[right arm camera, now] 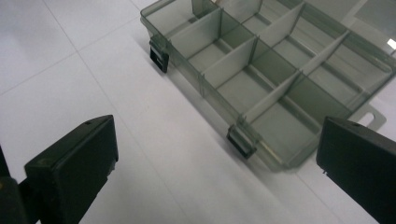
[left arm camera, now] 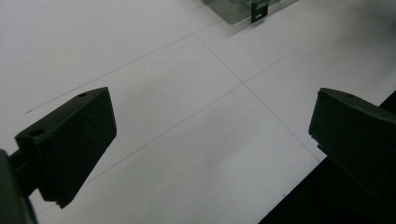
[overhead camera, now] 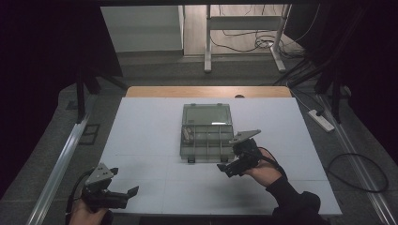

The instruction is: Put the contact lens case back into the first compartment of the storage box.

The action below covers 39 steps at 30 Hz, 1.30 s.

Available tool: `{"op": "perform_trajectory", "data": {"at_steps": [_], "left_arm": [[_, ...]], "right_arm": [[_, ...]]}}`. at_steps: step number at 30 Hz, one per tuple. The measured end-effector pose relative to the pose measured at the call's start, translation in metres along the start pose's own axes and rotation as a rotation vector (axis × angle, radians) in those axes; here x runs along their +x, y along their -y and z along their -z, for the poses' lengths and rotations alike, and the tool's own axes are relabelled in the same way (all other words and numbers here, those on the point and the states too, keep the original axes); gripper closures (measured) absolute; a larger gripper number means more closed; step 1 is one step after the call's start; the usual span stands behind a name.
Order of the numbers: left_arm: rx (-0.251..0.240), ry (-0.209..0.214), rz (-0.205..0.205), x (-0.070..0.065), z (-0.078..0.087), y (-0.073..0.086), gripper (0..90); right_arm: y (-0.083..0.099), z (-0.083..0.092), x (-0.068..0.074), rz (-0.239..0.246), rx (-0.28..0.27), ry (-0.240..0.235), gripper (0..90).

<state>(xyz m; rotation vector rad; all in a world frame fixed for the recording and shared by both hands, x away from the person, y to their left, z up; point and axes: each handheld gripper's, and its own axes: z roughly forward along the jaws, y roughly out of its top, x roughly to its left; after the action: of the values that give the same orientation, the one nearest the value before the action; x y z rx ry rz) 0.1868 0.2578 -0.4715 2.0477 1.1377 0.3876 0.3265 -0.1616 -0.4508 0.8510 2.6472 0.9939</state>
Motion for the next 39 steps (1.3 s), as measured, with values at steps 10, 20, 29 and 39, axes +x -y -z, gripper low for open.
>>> {"op": "perform_trajectory", "data": {"at_steps": [10,20,29,39], "left_arm": [[0.0,0.0,0.002,0.0,0.0,0.0,0.8],[0.0,0.002,0.004,0.0,0.0,0.0,0.8],[0.001,0.001,0.004,0.0,0.0,0.0,0.8],[0.003,-0.002,0.004,0.0,0.0,0.0,0.7]], "right_arm": [[0.016,0.011,-0.002,-0.014,0.003,0.015,0.0],[0.034,0.027,-0.008,-0.051,-0.007,0.04,0.0],[0.053,0.042,-0.013,-0.08,-0.013,0.076,0.0],[0.082,0.068,-0.018,-0.139,-0.03,0.127,0.0]]}}
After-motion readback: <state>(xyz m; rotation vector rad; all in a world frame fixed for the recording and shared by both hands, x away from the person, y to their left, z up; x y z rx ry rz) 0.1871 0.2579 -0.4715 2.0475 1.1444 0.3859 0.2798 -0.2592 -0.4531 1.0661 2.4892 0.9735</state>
